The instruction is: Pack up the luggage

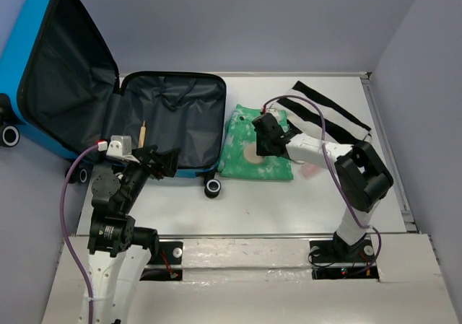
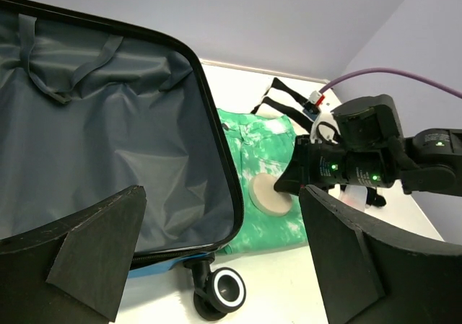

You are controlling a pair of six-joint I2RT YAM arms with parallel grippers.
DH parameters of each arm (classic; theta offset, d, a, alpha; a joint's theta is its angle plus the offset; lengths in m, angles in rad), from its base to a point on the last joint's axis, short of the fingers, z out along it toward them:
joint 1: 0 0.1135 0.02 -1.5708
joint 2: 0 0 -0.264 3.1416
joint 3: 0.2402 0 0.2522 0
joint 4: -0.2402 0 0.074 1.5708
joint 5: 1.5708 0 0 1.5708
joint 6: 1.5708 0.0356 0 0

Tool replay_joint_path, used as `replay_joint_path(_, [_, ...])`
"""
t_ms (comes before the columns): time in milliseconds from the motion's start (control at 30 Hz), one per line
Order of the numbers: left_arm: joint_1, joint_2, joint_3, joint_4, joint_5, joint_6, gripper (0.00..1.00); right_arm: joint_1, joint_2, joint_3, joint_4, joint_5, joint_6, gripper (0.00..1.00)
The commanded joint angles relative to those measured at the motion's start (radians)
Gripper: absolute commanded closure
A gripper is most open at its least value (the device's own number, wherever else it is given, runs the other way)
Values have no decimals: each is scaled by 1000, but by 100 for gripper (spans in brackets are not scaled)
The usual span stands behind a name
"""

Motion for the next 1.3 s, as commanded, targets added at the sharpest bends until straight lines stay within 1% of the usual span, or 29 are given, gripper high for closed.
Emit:
replay_joint_path(0, [-1, -11, 9, 35, 23, -9, 1, -4, -126, -12, -1, 59, -24, 93])
replay_joint_path(67, [-1, -13, 9, 35, 26, -11, 1, -4, -197, 2, -6, 46, -42, 93])
replay_joint_path(100, [-1, -11, 9, 37, 26, -9, 1, -4, -230, 11, -6, 9, -45, 93])
replay_joint_path(200, [-1, -11, 7, 37, 28, -11, 1, 19, -238, 95, 16, -63, -47, 93])
replay_joint_path(233, [1, -10, 7, 38, 29, -11, 1, 35, -229, 135, 25, -121, -42, 93])
replay_joint_path(267, [1, -10, 7, 38, 28, -11, 1, 48, -187, 178, 32, -152, -27, 93])
replay_joint_path(300, [2, -8, 7, 38, 26, -11, 1, 81, -157, 289, 32, -209, -21, 93])
replay_joint_path(333, [2, -8, 7, 38, 25, -11, 1, 103, -89, 349, 34, -229, -13, 93])
replay_joint_path(367, [2, -8, 7, 38, 23, -12, 1, 123, -49, 411, 36, -246, -13, 89])
replay_joint_path(400, [2, -8, 7, 37, 22, -11, 1, 140, -9, 472, 34, -269, -14, 75])
replay_joint_path(433, [2, -7, 7, 35, 19, -11, 1, 149, 33, 584, 2, -336, -13, 55])
replay_joint_path(467, [2, -10, 7, 34, 16, -11, 1, 149, 68, 632, -33, -353, -7, 36])
replay_joint_path(500, [2, -7, 9, 32, 14, -11, 1, 149, 103, 663, -70, -334, -10, 11])
replay_joint_path(533, [2, -8, 9, 32, 12, -11, 1, 149, 96, 663, -87, -248, -17, 6])
replay_joint_path(567, [2, -8, 9, 31, 15, -9, 1, 117, 75, 581, -84, -217, -16, 6])
replay_joint_path(600, [2, -10, 7, 34, 22, -11, 1, 95, 5, 516, -77, -173, -7, 6])
replay_joint_path(633, [2, -13, 6, 35, 25, -11, 1, 42, -43, 355, -43, -157, 21, 6])
replay_joint_path(667, [2, -14, 7, 37, 29, -11, 1, 11, -95, 263, -24, -134, 21, 6])
replay_joint_path(700, [2, -17, 6, 40, 31, -11, 1, -18, -205, 176, -9, -70, 56, 7])
replay_joint_path(733, [1, -22, 6, 40, 34, -12, 1, -77, -259, 13, 0, -30, 73, 8])
replay_joint_path(767, [-1, -23, 6, 41, 34, -12, 1, -78, -310, 11, 0, 11, 87, 9])
replay_joint_path(800, [-1, -26, 6, 41, 35, -12, 1, -145, -356, -130, -1, 48, 119, 10])
replay_joint_path(833, [-2, -30, 6, 43, 37, -12, 1, -184, -437, -192, 0, 70, 131, 10])
replay_joint_path(867, [-4, -31, 6, 43, 37, -14, 1, -263, -468, -299, 0, 69, 149, 11])
replay_joint_path(900, [-5, -33, 4, 43, 37, -14, 1, -297, -519, -343, 0, 72, 157, 11])
replay_joint_path(1000, [-7, -33, 4, 43, 39, -12, 1, -380, -565, -429, 3, 56, 176, 11])
replay_joint_path(1067, [-9, -30, 4, 43, 39, -12, 1, -422, -582, -466, 5, 79, 180, 9])
replay_joint_path(1167, [-10, -23, 3, 44, 42, -12, 1, -468, -568, -472, 5, 76, 174, 7])
replay_joint_path(1267, [-10, -25, 3, 46, 45, -14, 1, -478, -501, -475, 13, 46, 193, 6])
